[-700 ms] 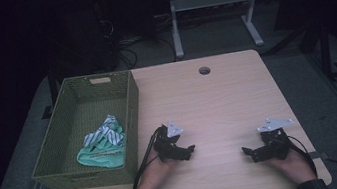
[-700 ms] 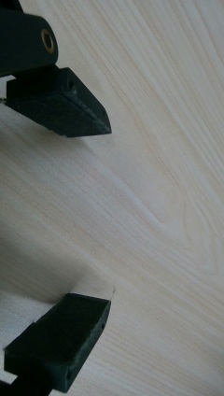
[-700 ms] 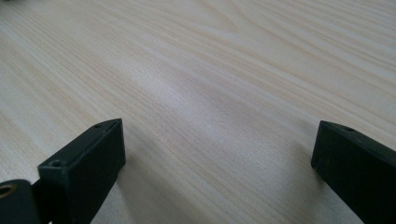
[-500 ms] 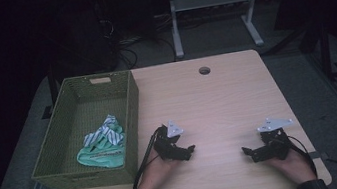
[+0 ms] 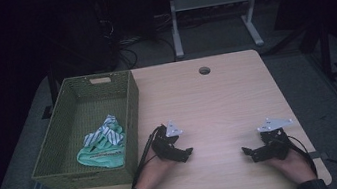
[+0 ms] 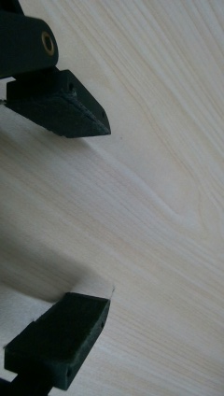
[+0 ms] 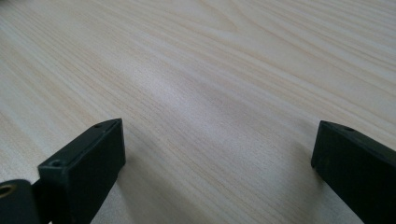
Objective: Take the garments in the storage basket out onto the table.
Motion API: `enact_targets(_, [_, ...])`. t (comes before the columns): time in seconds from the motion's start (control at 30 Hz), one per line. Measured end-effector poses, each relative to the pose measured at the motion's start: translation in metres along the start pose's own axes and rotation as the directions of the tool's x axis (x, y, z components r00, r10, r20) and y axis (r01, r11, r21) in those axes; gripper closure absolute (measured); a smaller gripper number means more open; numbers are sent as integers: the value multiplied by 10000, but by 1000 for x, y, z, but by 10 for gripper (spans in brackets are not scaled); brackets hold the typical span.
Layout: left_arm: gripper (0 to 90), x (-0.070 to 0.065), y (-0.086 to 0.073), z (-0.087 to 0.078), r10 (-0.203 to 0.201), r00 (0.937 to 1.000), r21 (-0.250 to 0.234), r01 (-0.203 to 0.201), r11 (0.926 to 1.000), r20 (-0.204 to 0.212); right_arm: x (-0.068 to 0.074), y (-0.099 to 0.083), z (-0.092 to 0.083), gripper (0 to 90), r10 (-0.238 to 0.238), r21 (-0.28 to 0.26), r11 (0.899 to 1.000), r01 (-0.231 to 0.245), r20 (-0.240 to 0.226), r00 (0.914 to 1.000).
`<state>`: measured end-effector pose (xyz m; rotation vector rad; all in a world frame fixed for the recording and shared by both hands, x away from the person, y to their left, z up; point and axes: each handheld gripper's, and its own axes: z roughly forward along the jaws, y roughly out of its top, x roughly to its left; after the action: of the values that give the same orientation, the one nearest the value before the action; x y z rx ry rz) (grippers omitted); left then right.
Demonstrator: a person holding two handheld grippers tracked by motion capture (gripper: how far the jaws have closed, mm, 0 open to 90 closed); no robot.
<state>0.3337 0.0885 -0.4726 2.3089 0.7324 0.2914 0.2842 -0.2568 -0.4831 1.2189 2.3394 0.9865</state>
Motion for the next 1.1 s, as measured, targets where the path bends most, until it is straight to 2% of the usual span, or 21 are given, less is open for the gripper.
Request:
enact_targets(0.13, [136, 0, 1, -4, 133, 9999, 14, -133, 9999, 21, 0, 0, 0, 25, 1, -1, 10000, -1, -3, 10000])
enact_targets(0.37, [136, 3, 0, -9, -61, 9998, 6, 60, 10000, 168, 0, 0, 0, 25, -22, -11, 10000, 22, -5, 10000])
enact_targets(0.67, [136, 2, 0, -18, 60, 10000, -194, -60, 9998, 9, 0, 0, 0, 25, -18, -9, 10000, 18, -7, 10000])
enact_targets(1.1, [136, 6, -1, -28, -103, 9999, -327, 101, 9994, -57, 0, 0, 0, 25, -6, -5, 10000, 6, -6, 10000])
